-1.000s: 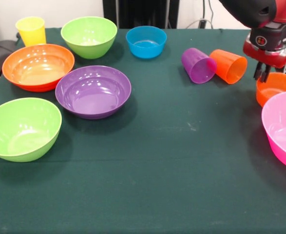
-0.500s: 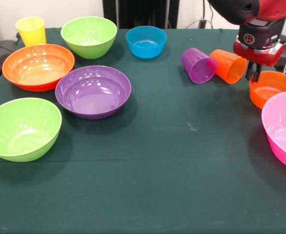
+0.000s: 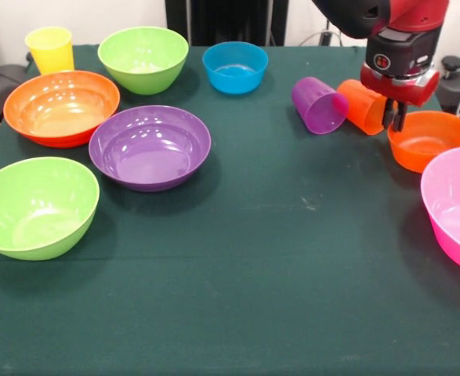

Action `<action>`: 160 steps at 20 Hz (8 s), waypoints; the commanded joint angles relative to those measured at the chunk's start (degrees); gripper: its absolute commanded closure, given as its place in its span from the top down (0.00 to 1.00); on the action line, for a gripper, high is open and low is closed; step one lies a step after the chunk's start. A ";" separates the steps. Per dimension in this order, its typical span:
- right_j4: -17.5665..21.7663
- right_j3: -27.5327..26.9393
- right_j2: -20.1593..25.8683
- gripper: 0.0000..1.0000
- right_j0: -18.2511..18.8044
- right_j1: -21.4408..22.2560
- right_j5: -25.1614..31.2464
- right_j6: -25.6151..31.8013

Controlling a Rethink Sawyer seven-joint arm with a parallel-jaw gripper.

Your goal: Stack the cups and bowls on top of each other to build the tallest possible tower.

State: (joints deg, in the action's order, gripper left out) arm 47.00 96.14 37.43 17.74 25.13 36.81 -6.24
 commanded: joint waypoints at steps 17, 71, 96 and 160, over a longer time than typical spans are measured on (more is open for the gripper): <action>5.83 5.80 -9.34 0.00 -0.71 -1.14 -3.91 -7.00; 1.25 -6.07 -13.63 0.00 -4.26 -7.22 -4.55 -2.82; 0.42 -7.14 -10.17 0.00 -1.89 -3.67 0.02 1.03; -1.60 -26.90 0.93 0.00 -4.91 -5.29 16.86 11.84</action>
State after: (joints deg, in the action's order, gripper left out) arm 44.02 73.97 34.52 15.66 23.41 47.43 -6.22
